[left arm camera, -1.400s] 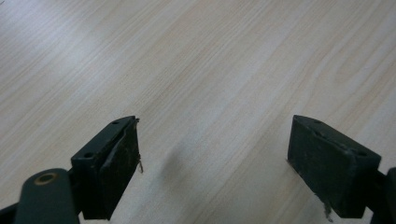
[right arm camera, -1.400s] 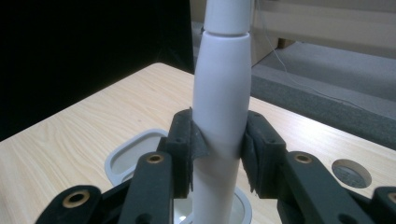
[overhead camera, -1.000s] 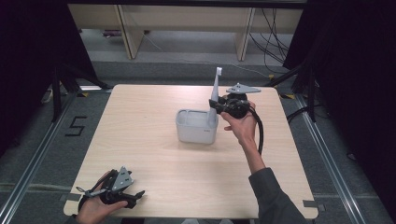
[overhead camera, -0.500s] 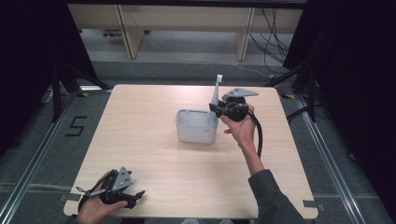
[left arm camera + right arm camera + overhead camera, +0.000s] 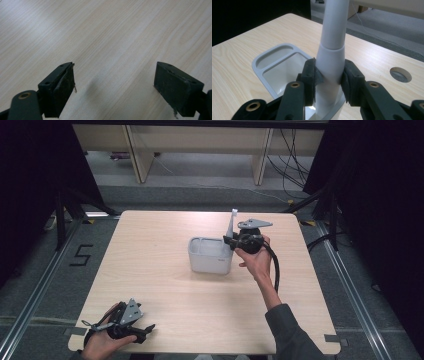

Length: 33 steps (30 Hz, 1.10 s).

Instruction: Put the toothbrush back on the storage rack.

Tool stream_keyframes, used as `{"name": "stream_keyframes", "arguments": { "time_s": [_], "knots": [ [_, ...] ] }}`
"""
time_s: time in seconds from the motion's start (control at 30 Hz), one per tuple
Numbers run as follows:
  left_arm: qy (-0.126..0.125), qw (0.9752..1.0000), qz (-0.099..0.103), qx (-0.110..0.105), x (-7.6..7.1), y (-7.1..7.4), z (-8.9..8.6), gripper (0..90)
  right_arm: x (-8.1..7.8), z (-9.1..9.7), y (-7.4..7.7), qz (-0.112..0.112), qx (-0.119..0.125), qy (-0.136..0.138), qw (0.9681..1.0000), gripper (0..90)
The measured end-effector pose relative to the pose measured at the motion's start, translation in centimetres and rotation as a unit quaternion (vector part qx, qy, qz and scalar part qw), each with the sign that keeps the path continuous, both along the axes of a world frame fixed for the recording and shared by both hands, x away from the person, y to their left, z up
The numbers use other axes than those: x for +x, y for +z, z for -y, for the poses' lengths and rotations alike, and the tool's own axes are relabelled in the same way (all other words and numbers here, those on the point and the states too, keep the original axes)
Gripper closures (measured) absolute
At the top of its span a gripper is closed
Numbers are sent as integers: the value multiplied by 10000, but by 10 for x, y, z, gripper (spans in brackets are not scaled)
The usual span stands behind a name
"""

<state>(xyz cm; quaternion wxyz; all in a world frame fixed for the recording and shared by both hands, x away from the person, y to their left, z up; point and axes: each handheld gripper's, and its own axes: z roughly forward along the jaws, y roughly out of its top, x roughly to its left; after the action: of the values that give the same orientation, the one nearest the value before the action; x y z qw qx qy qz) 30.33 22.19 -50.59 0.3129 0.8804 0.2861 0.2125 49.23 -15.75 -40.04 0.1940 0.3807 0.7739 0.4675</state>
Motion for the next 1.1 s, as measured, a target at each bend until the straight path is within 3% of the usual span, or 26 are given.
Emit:
{"name": "stream_keyframes", "arguments": {
  "time_s": [0.07, 0.1, 0.27, 0.5, 0.73, 0.8, 0.9, 1.1],
  "knots": [
    [7, 10000, 8, -6, 0, 0, 0, 162, 0, 0, -2, -39, -57, -25, 10000, 667],
    [-50, 10000, 9, 73, 0, 1, -1, 162, 1, 0, -3, 124, -107, -3, 9999, 667],
    [-17, 10000, 14, 11, 0, 1, 0, 162, 0, -1, -7, -29, -122, -19, 9999, 668],
    [-31, 10000, 18, 51, 0, 1, -1, 162, 1, 0, -12, 15, -245, 20, 9997, 677],
    [-28, 10000, 4, 55, 0, 1, 0, 162, -1, -2, -10, -5, -96, 52, 9999, 697],
    [-42, 10000, 12, 62, 0, 1, -1, 162, 0, 0, -9, 103, -203, 64, 9997, 698],
    [-41, 10000, 5, 63, 0, 1, -1, 163, -1, -1, -9, 67, -156, 67, 9998, 696],
    [-25, 10000, 5, 54, 0, 1, 0, 162, -3, -1, -10, -5, -103, -1, 9999, 575]
  ]
}}
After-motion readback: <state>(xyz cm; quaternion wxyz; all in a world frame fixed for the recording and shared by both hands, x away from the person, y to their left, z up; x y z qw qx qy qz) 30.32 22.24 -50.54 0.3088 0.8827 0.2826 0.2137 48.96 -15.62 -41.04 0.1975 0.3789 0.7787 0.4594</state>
